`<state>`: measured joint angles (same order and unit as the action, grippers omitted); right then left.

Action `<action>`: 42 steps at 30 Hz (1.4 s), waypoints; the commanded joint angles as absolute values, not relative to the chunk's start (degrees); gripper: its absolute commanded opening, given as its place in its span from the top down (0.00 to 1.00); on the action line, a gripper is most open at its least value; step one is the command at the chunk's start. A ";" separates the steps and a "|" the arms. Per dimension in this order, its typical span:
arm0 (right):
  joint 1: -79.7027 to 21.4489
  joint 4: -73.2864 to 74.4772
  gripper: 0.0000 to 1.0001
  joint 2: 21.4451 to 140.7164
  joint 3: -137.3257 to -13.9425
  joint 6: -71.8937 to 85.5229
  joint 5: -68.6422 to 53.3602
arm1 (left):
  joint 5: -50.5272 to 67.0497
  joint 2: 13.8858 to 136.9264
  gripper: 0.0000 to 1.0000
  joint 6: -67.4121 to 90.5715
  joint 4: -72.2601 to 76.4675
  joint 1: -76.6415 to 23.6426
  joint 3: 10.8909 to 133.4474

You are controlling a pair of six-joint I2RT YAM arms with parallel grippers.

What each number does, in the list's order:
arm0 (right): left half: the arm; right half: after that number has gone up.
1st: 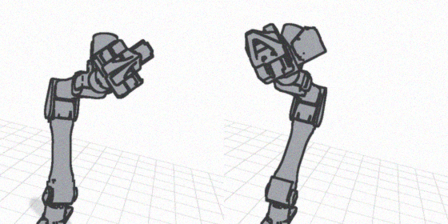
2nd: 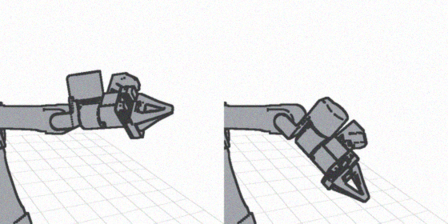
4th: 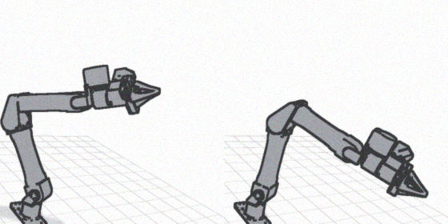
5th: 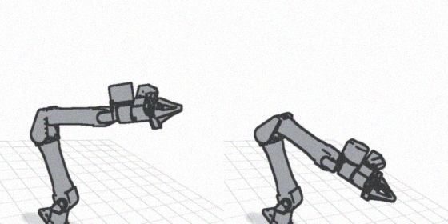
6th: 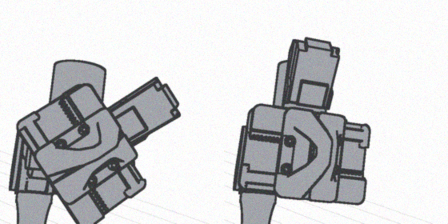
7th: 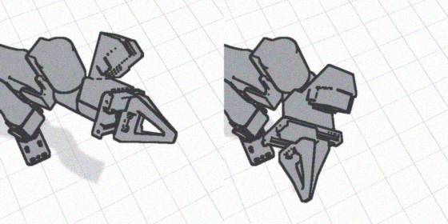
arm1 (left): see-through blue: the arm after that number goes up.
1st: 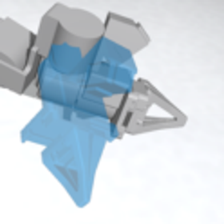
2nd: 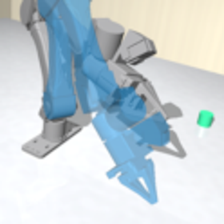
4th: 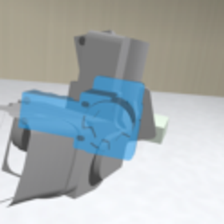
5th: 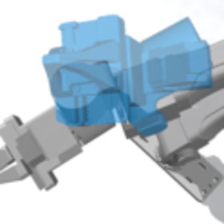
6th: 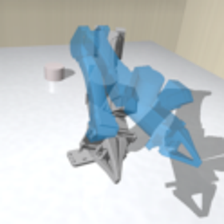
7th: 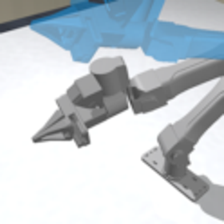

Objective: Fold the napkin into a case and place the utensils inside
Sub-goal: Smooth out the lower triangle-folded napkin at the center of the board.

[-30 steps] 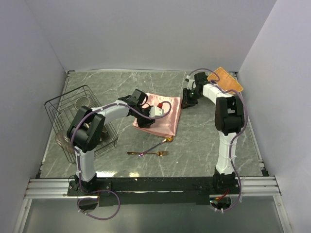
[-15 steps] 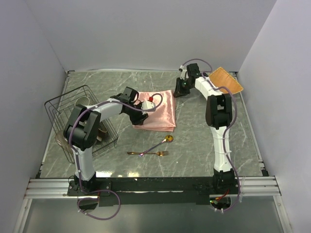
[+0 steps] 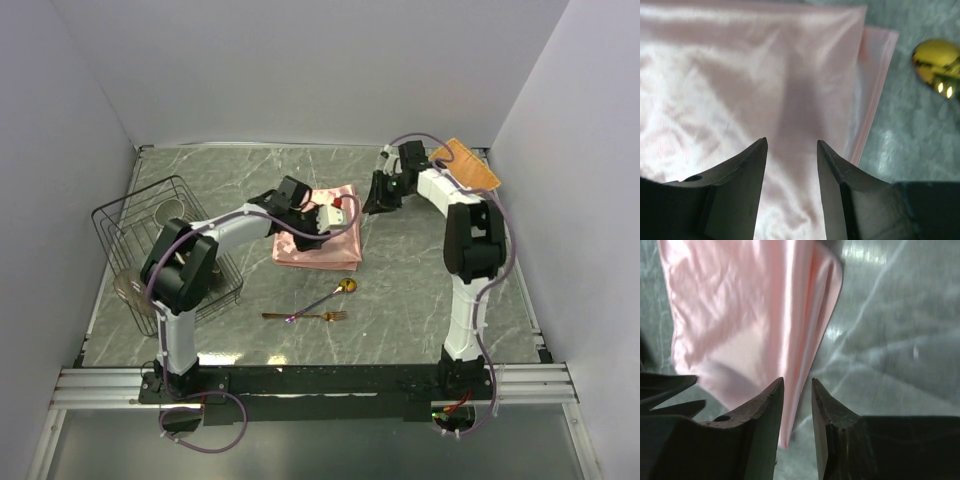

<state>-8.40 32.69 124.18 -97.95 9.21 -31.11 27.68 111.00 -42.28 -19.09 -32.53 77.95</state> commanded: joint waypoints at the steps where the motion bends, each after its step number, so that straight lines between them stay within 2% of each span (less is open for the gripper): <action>1: -6.95 29.98 0.63 115.49 -89.14 12.38 -32.34 | 30.23 112.76 0.50 -40.87 -15.56 -36.03 81.12; 5: -5.45 27.86 0.64 115.31 -85.43 14.94 -32.95 | 30.67 114.34 0.51 -40.87 -15.29 -37.88 82.44; 9: -4.40 30.58 0.71 116.72 -86.05 15.82 -34.71 | 30.32 115.22 0.52 -41.75 -15.03 -39.81 82.70; 13: -4.39 30.32 0.71 114.70 -82.01 17.74 -37.35 | 29.71 116.45 0.54 -43.06 -15.38 -41.48 82.53; 16: -4.48 29.88 0.69 114.08 -78.41 19.86 -39.98 | 29.09 116.54 0.58 -43.07 -14.33 -41.75 81.74; 22: -4.48 27.43 0.60 112.77 -70.32 24.69 -44.64 | 27.95 117.42 0.74 -42.36 -13.80 -41.75 81.21; 26: -5.36 22.86 0.56 111.01 -65.31 27.68 -46.05 | 28.48 117.77 0.78 -41.49 -13.45 -41.75 80.86; 35: -7.56 16.27 0.57 106.44 -56.96 32.33 -46.49 | 29.09 117.33 0.71 -41.48 -13.18 -41.40 79.72; 42: -10.19 12.93 0.59 108.10 -55.64 35.50 -45.79 | 30.06 117.07 0.65 -42.19 -13.10 -41.31 79.45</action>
